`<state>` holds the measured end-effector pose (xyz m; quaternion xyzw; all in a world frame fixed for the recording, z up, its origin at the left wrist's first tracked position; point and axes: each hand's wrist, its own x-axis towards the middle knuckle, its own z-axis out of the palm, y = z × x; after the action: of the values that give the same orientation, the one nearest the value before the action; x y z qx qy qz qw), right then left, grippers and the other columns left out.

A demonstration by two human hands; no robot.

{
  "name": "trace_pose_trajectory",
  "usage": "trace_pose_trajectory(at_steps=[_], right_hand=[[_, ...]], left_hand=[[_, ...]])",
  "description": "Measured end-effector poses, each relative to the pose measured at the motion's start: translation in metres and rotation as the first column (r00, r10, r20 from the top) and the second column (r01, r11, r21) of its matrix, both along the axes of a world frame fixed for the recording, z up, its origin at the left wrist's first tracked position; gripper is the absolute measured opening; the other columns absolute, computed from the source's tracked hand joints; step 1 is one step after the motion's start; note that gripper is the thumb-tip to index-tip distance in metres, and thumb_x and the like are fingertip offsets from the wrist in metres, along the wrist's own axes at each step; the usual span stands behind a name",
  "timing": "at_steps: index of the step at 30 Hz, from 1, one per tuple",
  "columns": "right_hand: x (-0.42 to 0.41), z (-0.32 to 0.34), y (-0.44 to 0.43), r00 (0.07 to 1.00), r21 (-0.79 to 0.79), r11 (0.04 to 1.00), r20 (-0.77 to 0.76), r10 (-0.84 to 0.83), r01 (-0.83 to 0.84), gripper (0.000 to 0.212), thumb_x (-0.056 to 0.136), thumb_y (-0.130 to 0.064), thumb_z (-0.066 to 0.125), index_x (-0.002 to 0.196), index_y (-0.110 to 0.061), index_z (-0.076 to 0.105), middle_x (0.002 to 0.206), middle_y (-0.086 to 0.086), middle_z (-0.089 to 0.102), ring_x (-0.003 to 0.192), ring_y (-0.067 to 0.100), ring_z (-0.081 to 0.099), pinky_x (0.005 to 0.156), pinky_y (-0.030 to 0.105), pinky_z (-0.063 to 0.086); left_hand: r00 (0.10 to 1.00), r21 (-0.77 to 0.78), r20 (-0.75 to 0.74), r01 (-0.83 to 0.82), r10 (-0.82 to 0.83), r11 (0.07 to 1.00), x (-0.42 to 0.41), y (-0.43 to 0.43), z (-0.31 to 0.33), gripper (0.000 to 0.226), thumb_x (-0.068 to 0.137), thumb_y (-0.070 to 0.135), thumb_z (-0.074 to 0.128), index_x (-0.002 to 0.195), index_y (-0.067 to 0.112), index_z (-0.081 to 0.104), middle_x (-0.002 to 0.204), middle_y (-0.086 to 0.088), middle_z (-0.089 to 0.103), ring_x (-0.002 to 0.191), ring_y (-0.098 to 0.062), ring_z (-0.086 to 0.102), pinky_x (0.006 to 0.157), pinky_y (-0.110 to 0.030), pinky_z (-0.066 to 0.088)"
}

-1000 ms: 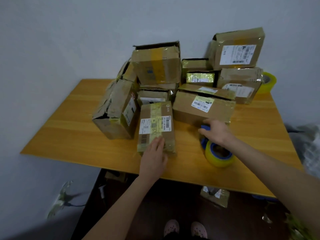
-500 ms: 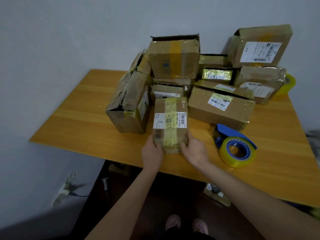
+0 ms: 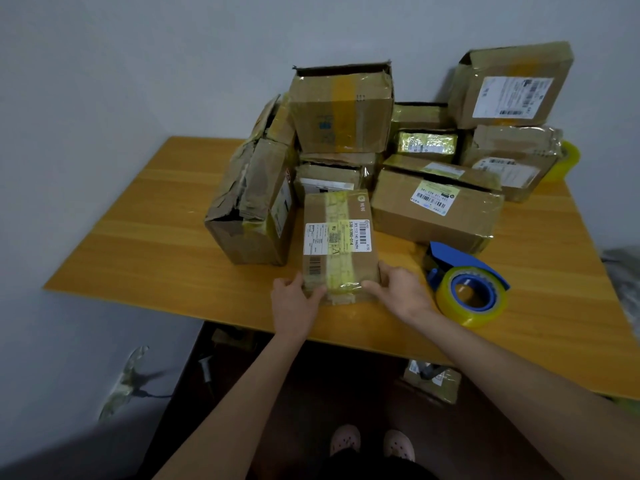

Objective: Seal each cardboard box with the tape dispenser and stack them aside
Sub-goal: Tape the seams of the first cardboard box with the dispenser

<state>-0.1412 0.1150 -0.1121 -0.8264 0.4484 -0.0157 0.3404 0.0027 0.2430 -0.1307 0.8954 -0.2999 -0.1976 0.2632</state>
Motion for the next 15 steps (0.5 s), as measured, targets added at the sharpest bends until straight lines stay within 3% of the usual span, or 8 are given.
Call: trace_pose_trajectory(at_steps=[2,5,10,15], right_hand=[[0.003,-0.002,0.000,1.000,0.001,1.000,-0.008,-0.010,0.010,0.052,0.093,-0.042,0.059,0.140,-0.023,0.046,0.088,-0.001,0.058,0.082,0.016,0.054,0.057,0.024,0.038],[0.005,-0.006,-0.001,0.999,-0.003,0.999,0.003,-0.037,0.037,0.051,0.091,-0.036,0.064,0.138,-0.023,0.049,0.097,0.005,0.067,0.090,0.021,0.060,0.068,0.028,0.046],[0.004,-0.015,0.001,0.995,-0.062,0.994,0.034,-0.091,0.093,0.062,0.084,-0.035,0.072,0.139,-0.022,0.048,0.100,0.008,0.070,0.090,0.023,0.065,0.069,0.029,0.050],[0.005,-0.017,-0.003,0.994,-0.158,0.985,-0.066,-0.084,0.072,0.062,0.079,-0.046,0.073,0.131,-0.019,0.051,0.095,0.007,0.068,0.088,0.026,0.065,0.062,0.032,0.048]], left_hand=[[1.000,-0.005,0.002,-0.005,0.005,1.000,0.002,0.001,-0.002,0.060,0.091,0.046,0.057,0.140,0.014,0.046,0.130,-0.014,0.044,0.118,-0.026,0.046,0.100,-0.036,0.043],[0.999,-0.079,-0.039,0.035,-0.038,0.996,0.003,0.001,-0.004,0.052,0.090,0.040,0.061,0.133,0.013,0.052,0.122,-0.009,0.058,0.113,-0.022,0.053,0.096,-0.038,0.047],[0.999,-0.206,0.009,0.052,-0.051,0.977,0.005,0.004,-0.006,0.040,0.082,0.030,0.072,0.117,0.012,0.062,0.110,-0.004,0.067,0.099,-0.014,0.061,0.086,-0.027,0.052],[0.999,-0.134,0.047,0.026,-0.020,0.991,0.010,0.001,-0.013,0.048,0.075,0.025,0.079,0.114,0.009,0.056,0.111,-0.005,0.067,0.102,-0.017,0.064,0.086,-0.033,0.056]])
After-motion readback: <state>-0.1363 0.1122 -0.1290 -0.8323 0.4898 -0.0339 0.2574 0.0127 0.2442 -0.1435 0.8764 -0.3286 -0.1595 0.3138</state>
